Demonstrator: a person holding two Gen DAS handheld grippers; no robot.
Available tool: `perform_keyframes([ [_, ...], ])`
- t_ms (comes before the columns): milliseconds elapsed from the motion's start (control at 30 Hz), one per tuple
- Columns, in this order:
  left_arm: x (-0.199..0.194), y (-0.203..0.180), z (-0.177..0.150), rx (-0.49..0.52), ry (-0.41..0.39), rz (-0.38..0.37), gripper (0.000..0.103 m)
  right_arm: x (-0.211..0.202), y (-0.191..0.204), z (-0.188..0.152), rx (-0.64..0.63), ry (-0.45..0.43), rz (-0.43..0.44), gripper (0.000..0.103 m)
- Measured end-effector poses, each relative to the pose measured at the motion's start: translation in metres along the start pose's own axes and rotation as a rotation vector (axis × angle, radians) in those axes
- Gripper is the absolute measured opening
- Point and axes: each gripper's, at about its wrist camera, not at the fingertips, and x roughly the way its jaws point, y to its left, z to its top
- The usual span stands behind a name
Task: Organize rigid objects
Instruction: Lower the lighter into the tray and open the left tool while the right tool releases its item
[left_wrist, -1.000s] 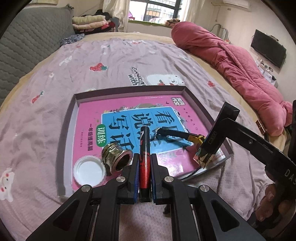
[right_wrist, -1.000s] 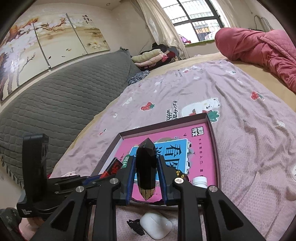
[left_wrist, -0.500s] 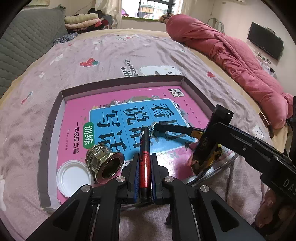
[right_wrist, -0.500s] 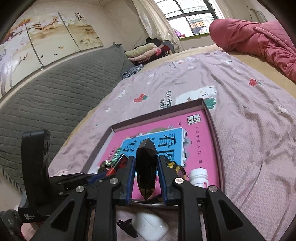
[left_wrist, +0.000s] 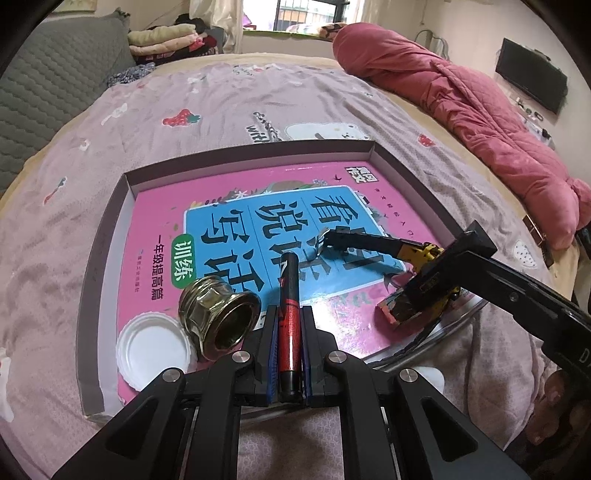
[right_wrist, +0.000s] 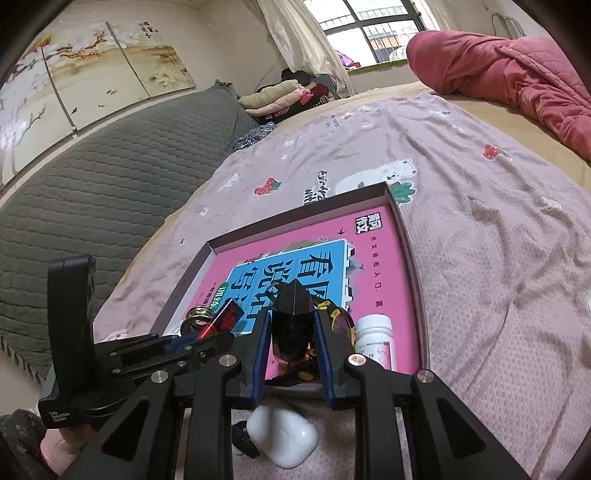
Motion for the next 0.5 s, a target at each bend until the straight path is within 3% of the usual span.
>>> perform_keyframes([
  [500, -0.0012, 0.0036, -0.0079, -0.006, 0.015, 0.004, 0.010, -0.0027, -0.0067, -0.0068, 0.043, 0.049, 0.018, 0.024],
])
